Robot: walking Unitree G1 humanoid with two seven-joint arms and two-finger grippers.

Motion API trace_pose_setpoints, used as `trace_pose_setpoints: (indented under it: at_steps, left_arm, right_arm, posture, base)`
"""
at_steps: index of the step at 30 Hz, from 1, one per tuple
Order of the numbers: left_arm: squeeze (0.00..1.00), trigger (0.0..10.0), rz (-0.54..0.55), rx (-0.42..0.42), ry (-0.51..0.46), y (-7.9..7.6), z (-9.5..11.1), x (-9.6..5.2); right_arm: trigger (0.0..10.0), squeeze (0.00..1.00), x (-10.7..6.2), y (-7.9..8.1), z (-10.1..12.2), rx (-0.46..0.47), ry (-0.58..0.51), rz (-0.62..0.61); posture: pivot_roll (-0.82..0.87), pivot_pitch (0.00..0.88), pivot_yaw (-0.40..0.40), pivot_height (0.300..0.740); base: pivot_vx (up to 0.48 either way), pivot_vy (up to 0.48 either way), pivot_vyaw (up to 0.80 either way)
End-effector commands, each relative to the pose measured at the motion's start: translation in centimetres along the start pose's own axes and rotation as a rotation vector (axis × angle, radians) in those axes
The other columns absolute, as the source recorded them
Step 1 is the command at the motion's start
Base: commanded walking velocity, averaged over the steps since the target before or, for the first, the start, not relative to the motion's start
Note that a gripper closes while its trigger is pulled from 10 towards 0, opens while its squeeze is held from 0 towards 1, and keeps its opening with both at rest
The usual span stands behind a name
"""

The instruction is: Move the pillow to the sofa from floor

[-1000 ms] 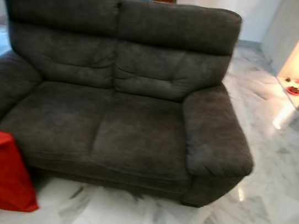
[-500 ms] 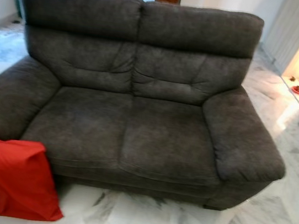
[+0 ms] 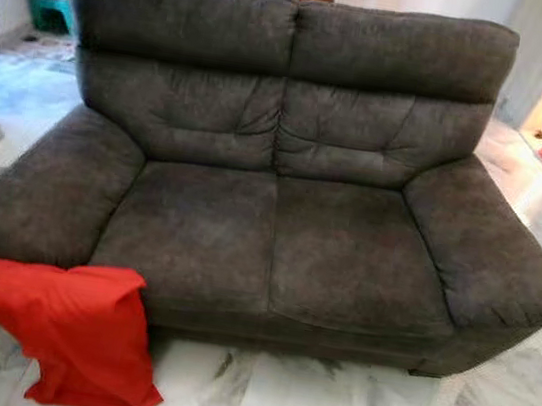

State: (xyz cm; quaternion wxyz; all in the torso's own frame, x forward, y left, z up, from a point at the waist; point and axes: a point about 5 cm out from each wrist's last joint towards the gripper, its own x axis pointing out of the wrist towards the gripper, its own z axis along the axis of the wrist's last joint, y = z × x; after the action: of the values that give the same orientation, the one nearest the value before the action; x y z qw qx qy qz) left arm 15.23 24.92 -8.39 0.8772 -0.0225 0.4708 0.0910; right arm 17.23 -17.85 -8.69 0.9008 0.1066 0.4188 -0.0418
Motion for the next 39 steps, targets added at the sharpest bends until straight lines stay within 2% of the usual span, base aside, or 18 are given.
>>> trace_pose_setpoints:
  at_steps: [1,7,14,20,26,39]
  left_arm:
    - [0.0,10.0,-0.002,0.005,0.028,0.3,-0.7,-0.2]
    - [0.0,10.0,0.009,0.0,0.032,1.1,-1.0,-0.4]
    - [0.0,10.0,0.007,-0.013,0.029,1.1,-1.0,-0.4]
    - [0.0,10.0,-0.018,-0.029,0.023,-0.8,-0.4,0.1]
    - [0.0,10.0,-0.033,-0.042,0.006,-1.7,0.0,0.3]
    - [0.0,10.0,-0.027,-0.059,0.015,-1.9,-0.4,0.2]
  right_arm:
    - [10.0,0.0,-0.2,-0.7,-0.4,0.003,0.015,-0.021]
    - [10.0,0.0,-0.2,-0.7,-0.4,-0.002,0.017,-0.019]
    - [10.0,0.0,-0.2,-0.9,-0.2,-0.007,0.011,-0.022]
    - [10.0,0.0,-0.2,-1.7,0.3,-0.023,0.009,-0.038]
    - [10.0,0.0,-0.1,-2.0,1.0,-0.029,-0.001,-0.044]
    - [10.0,0.0,0.0,-1.7,1.2,-0.058,0.007,-0.026]
  posture:
    - [-0.04,0.071,0.062,0.74]
    - [-0.04,0.068,0.057,0.74]
    - [-0.04,0.064,0.048,0.74]
    - [-0.07,0.043,0.025,0.74]
    - [-0.07,0.042,0.017,0.74]
    - [-0.06,0.036,0.012,0.74]
  base:
    - [0.0,0.48,0.0]
    - [0.0,0.48,0.0]
    - [0.0,0.48,0.0]
    - [0.0,0.441,0.0]
    - [0.0,0.0,0.0]
    - [0.0,0.0,0.0]
